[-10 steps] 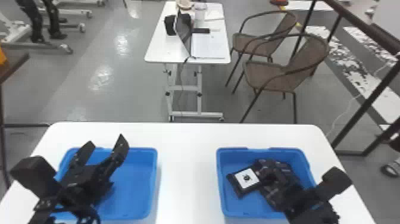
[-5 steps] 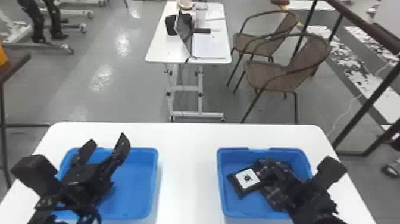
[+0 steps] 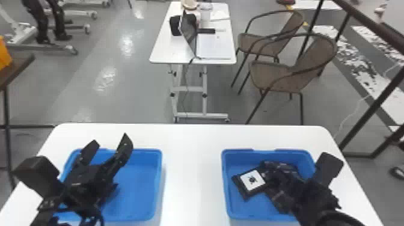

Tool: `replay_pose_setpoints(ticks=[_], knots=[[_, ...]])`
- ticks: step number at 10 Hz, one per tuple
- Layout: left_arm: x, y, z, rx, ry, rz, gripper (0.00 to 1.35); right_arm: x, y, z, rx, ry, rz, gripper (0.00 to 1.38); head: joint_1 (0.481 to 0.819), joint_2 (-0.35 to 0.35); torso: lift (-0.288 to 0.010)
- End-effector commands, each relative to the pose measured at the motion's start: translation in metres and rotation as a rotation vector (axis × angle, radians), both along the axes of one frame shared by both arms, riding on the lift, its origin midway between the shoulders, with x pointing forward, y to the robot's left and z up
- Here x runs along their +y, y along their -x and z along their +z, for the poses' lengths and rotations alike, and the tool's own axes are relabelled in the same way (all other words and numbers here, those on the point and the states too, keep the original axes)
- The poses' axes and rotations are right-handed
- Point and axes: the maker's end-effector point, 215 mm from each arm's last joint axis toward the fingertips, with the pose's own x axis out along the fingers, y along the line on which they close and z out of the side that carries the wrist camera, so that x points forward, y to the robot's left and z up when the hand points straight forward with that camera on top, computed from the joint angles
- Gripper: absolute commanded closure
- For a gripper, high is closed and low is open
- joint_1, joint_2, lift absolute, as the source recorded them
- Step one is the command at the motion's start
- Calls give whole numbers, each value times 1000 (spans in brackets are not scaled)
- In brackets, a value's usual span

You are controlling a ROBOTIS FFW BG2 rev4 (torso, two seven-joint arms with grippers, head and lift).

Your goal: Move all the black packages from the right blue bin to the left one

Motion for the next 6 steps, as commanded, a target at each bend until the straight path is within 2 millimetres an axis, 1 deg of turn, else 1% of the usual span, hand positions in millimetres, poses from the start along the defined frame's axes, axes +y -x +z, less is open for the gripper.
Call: replay_pose_setpoints(ticks=[1, 2, 3, 4, 5, 6], knots=[[0, 0, 0, 0, 1, 0, 229, -7, -2, -5, 33, 32, 17, 90, 695, -28, -40], [1, 0, 0, -3, 1, 1, 229, -11, -1, -9, 57, 39, 23, 101, 695, -34, -40], [2, 1, 1, -5, 0, 3, 229, -12, -1, -12, 75, 41, 30, 182, 695, -38, -40], [2, 1, 2, -9, 0, 5, 229, -12, -1, -15, 89, 38, 40, 424, 695, -41, -40], [4, 1, 2, -11, 0, 7, 229, -6, 0, -17, 97, 28, 56, 769, 695, -42, -40], [4, 2, 1, -10, 1, 9, 229, 0, 2, -16, 90, 15, 61, 1016, 695, -40, -40]])
